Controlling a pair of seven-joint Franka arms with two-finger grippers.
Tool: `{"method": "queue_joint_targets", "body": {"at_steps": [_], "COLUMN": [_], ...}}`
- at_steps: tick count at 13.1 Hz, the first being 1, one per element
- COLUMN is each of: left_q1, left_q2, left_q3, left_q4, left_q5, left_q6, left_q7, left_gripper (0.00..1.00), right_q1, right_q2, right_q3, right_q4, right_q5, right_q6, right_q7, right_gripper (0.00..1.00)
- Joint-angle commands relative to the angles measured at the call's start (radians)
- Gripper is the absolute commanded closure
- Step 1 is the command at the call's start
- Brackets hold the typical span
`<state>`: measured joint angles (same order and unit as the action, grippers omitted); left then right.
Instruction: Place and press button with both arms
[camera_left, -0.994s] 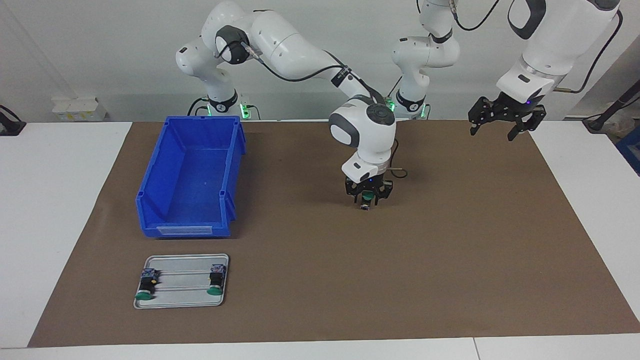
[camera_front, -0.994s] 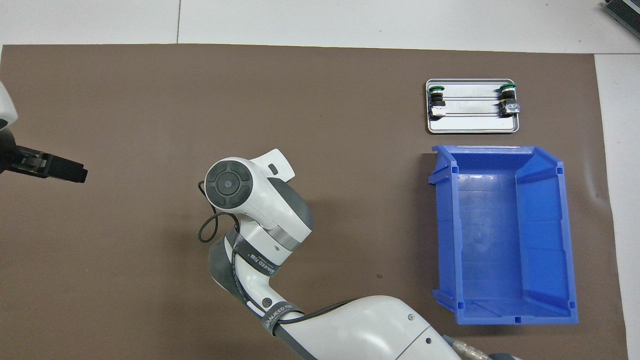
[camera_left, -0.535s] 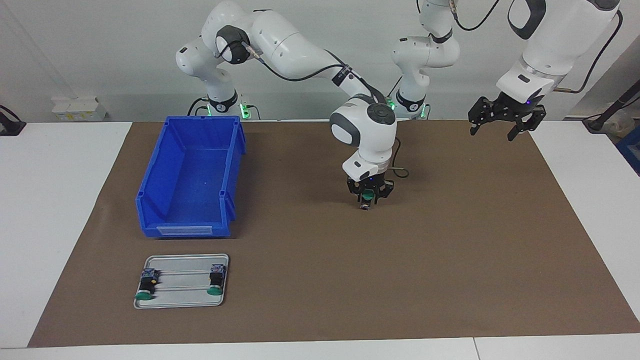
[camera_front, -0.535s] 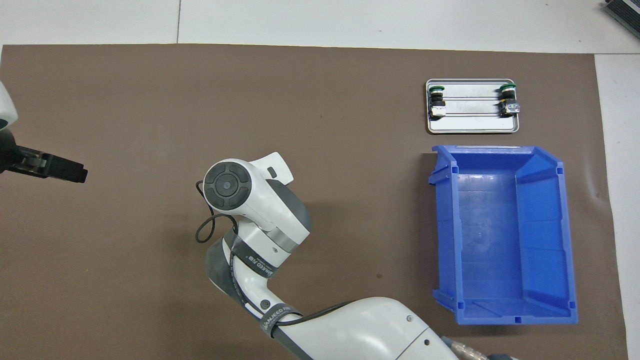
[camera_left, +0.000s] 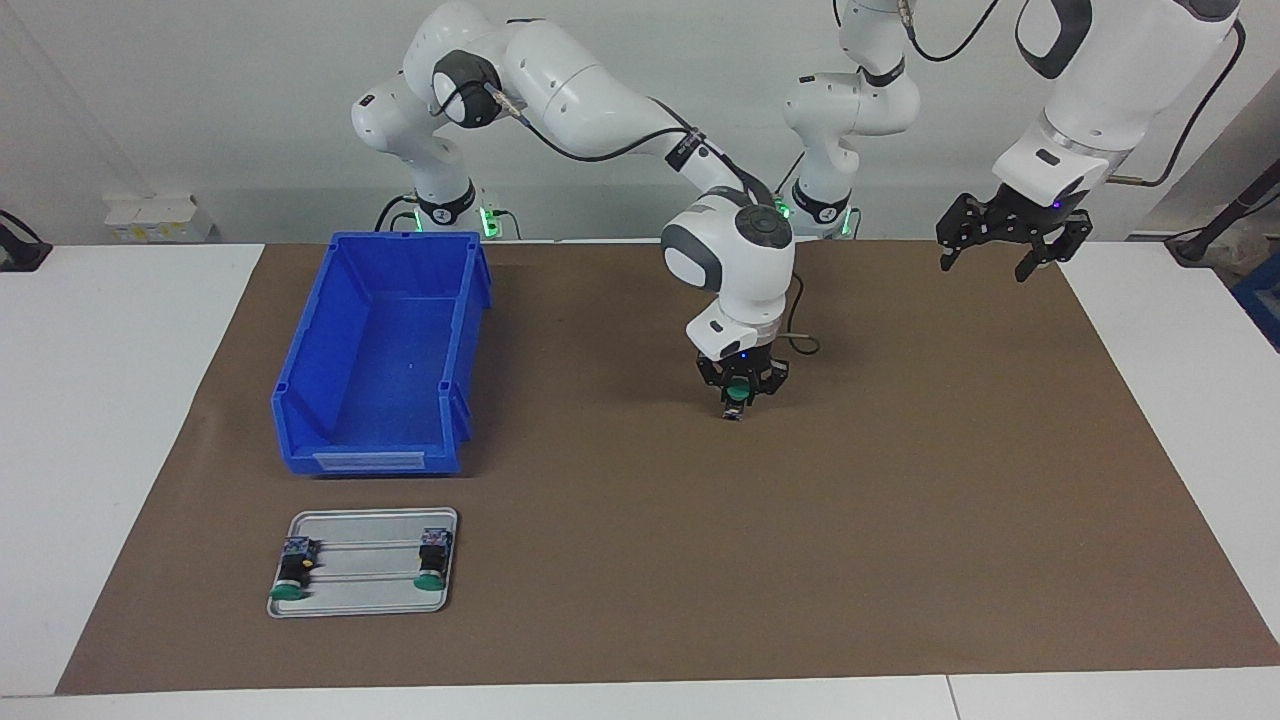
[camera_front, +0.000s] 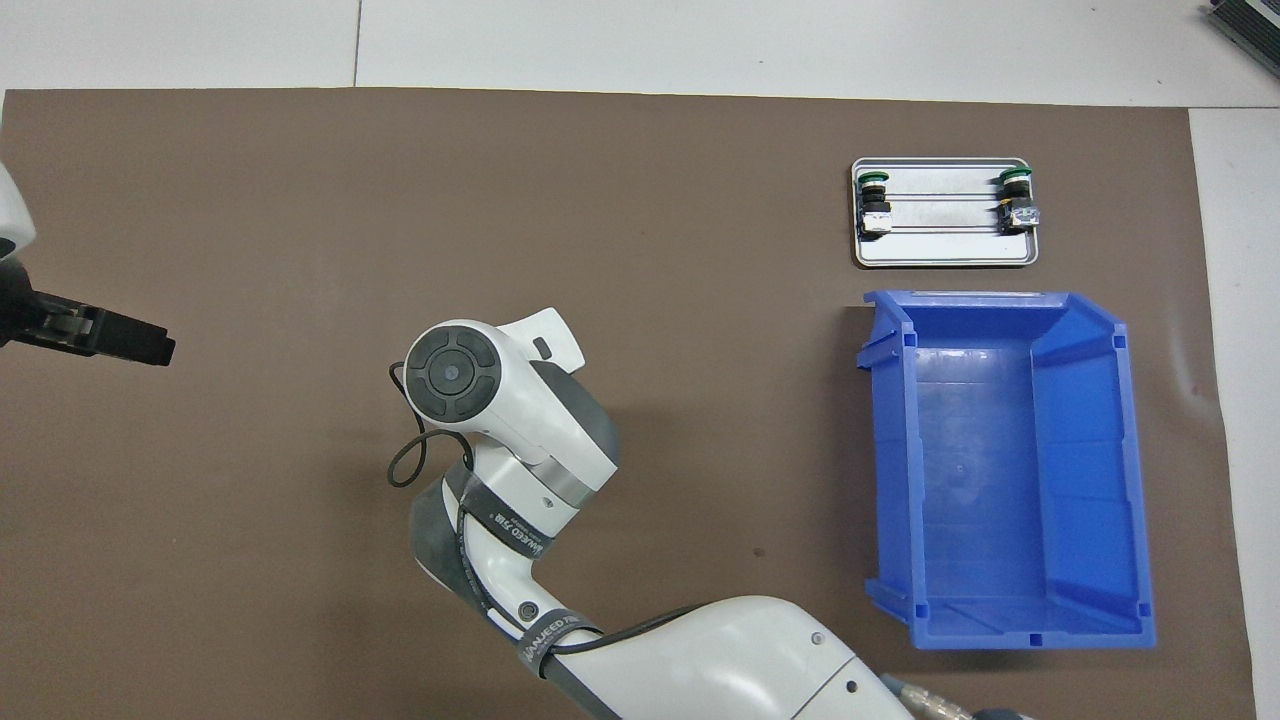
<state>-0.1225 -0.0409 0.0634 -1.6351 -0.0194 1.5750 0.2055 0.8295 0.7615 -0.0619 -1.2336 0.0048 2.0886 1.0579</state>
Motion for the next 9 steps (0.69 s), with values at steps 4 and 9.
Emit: {"method": "queue_joint_targets", "body": {"at_steps": [4, 9], "left_q1": [0.009, 0.009], "left_q2": [-0.030, -0.030], "left_q3": [-0.007, -0.007], "left_q4": [-0.034, -0.034], "left_q5": [0.016, 0.016], "left_q6": [0.011, 0.011], "left_q7": [0.011, 0.011], "left_gripper": [0.00, 0.00], "right_q1": [-0.001, -0.076], "right_q2": [-0.004, -0.057], "right_q3": [-0.002, -0.004], "right_q4": [-0.001, 0.012], "right_q5": [0.006, 0.000], "right_q6": [-0.005, -0.105], "right_q7": [0.021, -0.009], "right_gripper": [0.74, 0.76]}}
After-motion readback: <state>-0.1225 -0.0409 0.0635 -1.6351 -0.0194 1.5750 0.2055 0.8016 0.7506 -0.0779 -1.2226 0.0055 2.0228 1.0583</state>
